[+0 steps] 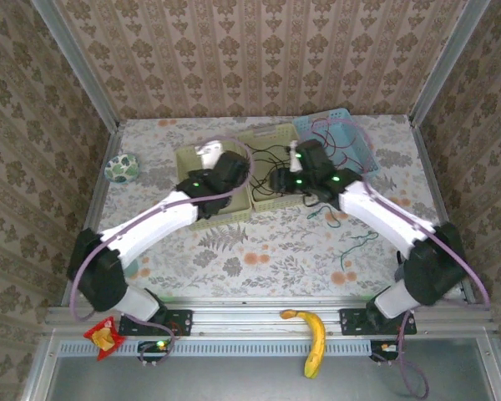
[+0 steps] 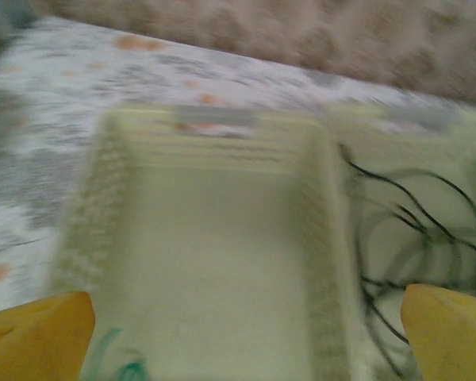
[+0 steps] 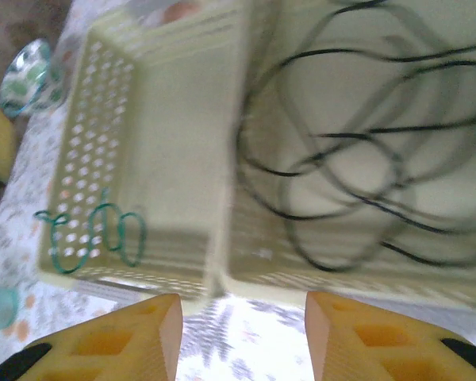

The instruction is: Untangle the cables

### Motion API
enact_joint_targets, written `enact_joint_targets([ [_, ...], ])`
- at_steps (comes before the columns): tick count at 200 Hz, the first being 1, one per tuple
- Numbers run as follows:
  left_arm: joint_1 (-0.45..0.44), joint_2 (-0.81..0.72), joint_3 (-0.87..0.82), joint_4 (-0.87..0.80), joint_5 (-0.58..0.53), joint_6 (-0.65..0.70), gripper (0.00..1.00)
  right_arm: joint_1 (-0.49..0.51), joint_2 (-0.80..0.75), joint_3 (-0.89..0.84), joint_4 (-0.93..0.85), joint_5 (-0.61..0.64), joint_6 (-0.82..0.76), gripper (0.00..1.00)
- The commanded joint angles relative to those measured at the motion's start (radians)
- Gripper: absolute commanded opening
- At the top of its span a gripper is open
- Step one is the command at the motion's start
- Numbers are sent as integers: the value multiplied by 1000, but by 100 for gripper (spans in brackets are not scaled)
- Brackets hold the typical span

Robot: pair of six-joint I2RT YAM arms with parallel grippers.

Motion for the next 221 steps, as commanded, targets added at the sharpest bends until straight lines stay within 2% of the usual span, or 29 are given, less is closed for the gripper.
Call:
enact_joint_targets([
  [1, -90, 114, 102, 155, 161, 268, 100, -100, -141, -145, -128, 115, 105, 46],
  [27, -190, 246, 199, 151, 458, 519, 100, -255, -260, -309, -268, 122, 171, 47],
  [47, -214, 331, 272, 60, 657, 554, 100, -352, -322, -412, -289, 91, 234, 49],
  [61, -224, 376, 298, 26, 727, 565, 99, -429, -346, -448, -291, 61, 251, 50],
  [80, -234, 429, 330, -10, 771, 585, 97, -500, -347, -474, -282, 15, 258, 50],
  [107, -242, 501, 387, -57, 782, 605, 93, -535, -328, -512, -247, -43, 271, 50],
  [138, -241, 566, 451, -88, 731, 626, 80, -564, -314, -523, -226, -78, 270, 50],
  [156, -238, 598, 480, -88, 644, 631, 76, -573, -324, -530, -217, -101, 269, 50],
  [168, -233, 614, 494, -80, 625, 639, 74, -576, -329, -534, -194, -110, 267, 49],
  [196, -206, 651, 520, -93, 683, 641, 64, -587, -334, -538, -189, -117, 264, 50],
  [221, -188, 653, 504, -87, 735, 626, 62, -595, -336, -544, -179, -129, 260, 49],
])
